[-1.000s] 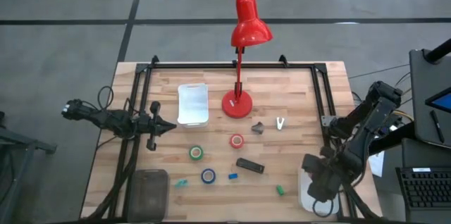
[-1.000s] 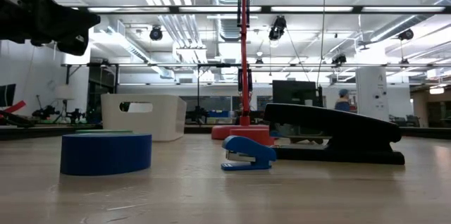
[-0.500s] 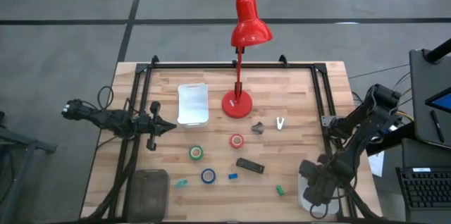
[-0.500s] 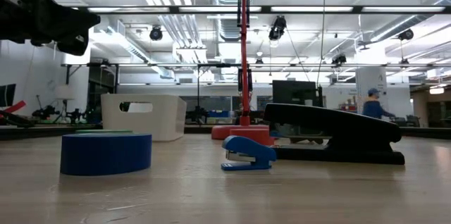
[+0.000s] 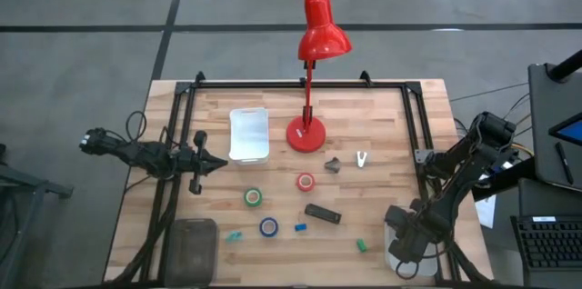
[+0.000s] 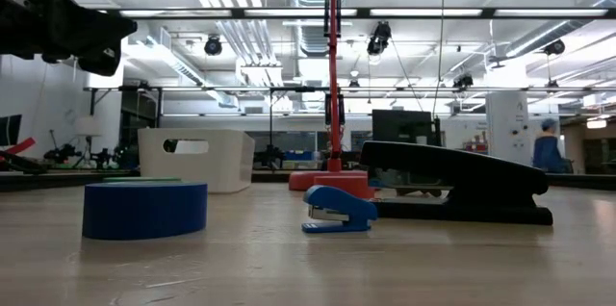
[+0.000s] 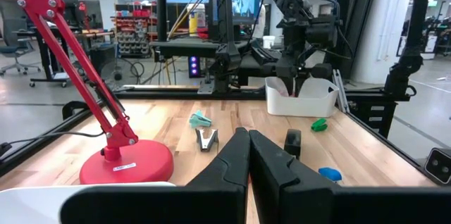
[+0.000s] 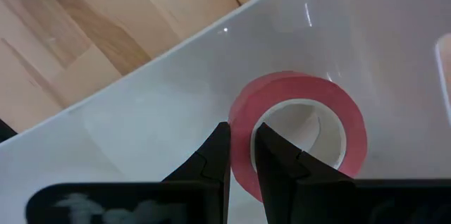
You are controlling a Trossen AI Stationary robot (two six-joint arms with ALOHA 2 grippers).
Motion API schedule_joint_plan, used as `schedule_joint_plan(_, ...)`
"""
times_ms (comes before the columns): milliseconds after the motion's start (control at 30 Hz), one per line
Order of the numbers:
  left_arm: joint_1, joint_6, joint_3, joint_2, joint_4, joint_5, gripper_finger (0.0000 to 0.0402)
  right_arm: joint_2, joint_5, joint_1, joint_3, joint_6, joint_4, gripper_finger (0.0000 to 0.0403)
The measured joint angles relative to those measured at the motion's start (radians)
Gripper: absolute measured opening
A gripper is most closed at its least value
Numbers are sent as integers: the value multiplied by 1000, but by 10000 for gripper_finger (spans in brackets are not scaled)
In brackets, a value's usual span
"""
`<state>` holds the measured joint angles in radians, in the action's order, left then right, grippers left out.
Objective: Pick and place Stapler, Stapler remover, tape
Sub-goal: Put the pink tape into the bottom white bin, then put the red tape into the bottom white bin
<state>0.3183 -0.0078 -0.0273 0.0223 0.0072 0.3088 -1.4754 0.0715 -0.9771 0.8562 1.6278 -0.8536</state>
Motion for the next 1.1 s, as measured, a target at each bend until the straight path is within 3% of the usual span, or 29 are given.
schedule_joint_plan(533, 0, 0, 0, 0, 0, 0, 10, 0, -4, 1, -1, 12, -3, 48)
schedule_joint_plan(900, 0, 0, 0, 0, 0, 0, 10, 1, -10, 1, 1, 24, -6, 111)
schedule_joint_plan(1100, 0, 0, 0, 0, 0, 0, 10, 50, 5, 12, 6, 22, -14, 125)
